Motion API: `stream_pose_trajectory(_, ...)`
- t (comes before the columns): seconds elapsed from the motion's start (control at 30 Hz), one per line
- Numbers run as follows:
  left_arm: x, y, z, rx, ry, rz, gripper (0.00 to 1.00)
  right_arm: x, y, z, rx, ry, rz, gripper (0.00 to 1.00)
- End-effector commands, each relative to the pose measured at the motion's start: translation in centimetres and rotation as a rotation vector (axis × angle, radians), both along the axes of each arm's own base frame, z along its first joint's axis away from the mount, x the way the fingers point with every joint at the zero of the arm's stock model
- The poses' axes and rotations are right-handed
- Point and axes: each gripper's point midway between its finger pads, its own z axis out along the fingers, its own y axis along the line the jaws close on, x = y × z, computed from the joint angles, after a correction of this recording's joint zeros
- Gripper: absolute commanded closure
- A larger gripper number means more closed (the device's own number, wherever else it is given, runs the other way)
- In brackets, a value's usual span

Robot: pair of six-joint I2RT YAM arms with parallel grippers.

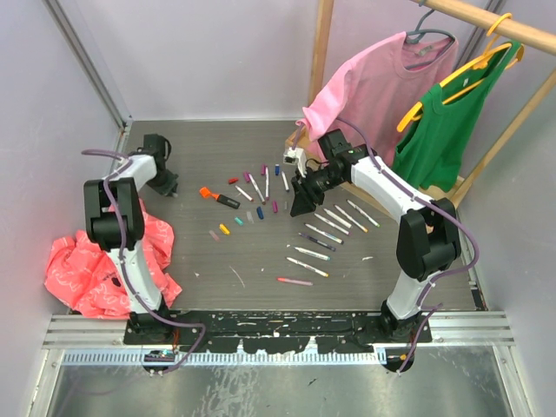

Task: Open the pen caps
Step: Pick up the pen from the center of the board.

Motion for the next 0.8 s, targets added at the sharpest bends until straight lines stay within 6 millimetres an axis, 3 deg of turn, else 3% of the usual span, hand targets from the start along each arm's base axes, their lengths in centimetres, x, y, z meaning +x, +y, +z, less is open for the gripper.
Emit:
stream_pose_trajectory(0.0,-3.3,-5.2,-1.8,-0.036,0.077,-0.164,0.93,0.7,0.5,1.9,0.041,-0.054,0.015,0.62)
stream_pose_trajectory(0.13,-6.2,-6.8,-2.2,0.026,0.121,-0.232,0.91,0.7,0.5,2.0,0.043,-0.057,0.016,0.61)
stream_pose_trajectory(0.3,-8.4,-6.1,-2.2,0.095,0.149,-0.237,0.82,0.6,0.6,2.0,0.046,-0.052,0.018,0.62)
stream_pose_trajectory(0.5,-7.7,-5.6,-2.0,0.132,0.166,-0.268,0.58,0.6,0.6,2.0,0.046,-0.053,0.019,0.62)
stream_pose_trajectory(0.77,-5.2,-4.9,-2.8,0.091,0.184,-0.266,0.57,0.6,0.5,2.0,0.043,-0.055,0.018,0.62)
